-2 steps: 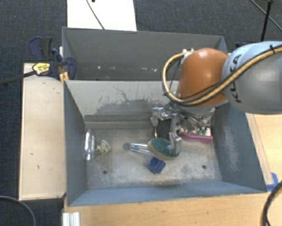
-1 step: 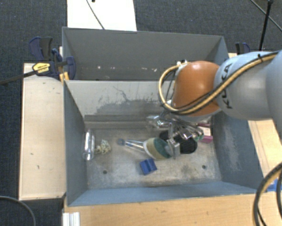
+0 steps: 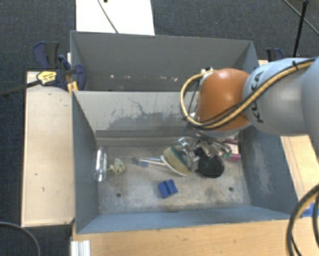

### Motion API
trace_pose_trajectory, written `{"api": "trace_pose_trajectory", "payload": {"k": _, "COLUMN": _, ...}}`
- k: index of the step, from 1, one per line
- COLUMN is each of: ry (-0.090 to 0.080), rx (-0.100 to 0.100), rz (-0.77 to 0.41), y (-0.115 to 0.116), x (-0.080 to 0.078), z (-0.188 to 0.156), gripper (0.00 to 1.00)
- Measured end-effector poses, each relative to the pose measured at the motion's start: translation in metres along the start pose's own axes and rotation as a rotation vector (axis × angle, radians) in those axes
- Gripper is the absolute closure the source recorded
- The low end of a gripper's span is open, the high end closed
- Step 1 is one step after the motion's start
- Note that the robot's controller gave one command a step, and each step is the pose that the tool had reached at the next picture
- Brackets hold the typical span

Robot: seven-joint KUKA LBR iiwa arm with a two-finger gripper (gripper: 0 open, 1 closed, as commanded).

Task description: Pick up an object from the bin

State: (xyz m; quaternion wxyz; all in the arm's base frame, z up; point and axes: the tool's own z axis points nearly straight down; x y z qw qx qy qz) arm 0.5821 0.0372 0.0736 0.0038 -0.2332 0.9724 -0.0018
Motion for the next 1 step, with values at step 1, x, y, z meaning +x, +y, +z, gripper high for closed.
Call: {"api": "trace_pose_trajectory", "payload": {"k": 1, "ry": -0.004, "rx": -0.001, "rz": -0.064, "y": 0.0098, "x": 0.0171, "z": -0.1735, "gripper": 1.00}}
